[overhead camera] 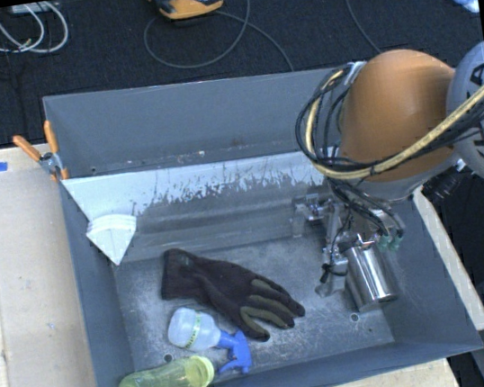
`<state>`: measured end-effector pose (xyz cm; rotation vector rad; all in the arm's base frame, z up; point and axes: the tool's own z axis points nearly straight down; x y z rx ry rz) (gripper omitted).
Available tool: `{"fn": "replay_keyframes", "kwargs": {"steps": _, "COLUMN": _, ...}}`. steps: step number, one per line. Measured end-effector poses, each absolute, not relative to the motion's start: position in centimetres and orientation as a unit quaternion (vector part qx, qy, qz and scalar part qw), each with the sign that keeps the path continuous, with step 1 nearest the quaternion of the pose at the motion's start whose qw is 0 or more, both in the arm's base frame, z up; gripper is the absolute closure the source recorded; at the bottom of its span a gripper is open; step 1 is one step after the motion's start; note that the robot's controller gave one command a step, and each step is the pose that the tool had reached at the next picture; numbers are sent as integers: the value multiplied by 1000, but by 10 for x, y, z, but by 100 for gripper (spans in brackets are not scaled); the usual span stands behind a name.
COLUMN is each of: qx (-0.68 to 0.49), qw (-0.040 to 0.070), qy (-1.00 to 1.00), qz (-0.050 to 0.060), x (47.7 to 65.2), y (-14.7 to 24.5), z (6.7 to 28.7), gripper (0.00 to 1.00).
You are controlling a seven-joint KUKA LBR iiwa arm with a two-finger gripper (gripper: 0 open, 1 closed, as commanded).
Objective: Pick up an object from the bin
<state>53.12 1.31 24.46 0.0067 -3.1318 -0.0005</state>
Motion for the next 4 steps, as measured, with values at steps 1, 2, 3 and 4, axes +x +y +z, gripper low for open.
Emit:
{"fn": "replay_keyframes", "kwargs": {"steps": 1, "qx": 2, "qw": 1, "qy": -1000, "qz": 0, "x": 533, "y": 13, "z": 249, "gripper": 0}}
{"fn": "replay_keyframes", "kwargs": {"steps": 2, "qx": 28, "qw": 0, "qy": -1000, "qz": 0, "x": 545, "y": 51, "z": 202, "gripper": 0}}
{"fn": "replay_keyframes", "kwargs": {"steps": 3, "qx": 82, "qw": 2, "qy": -997, "qz": -1, "x": 543, "y": 80, "z": 160, "gripper": 0}}
{"fn": "replay_keyframes", "kwargs": {"steps": 4, "qx": 110, "qw": 1, "qy": -994, "qz": 0, "x": 561, "y": 87, "z": 157, "gripper": 0}}
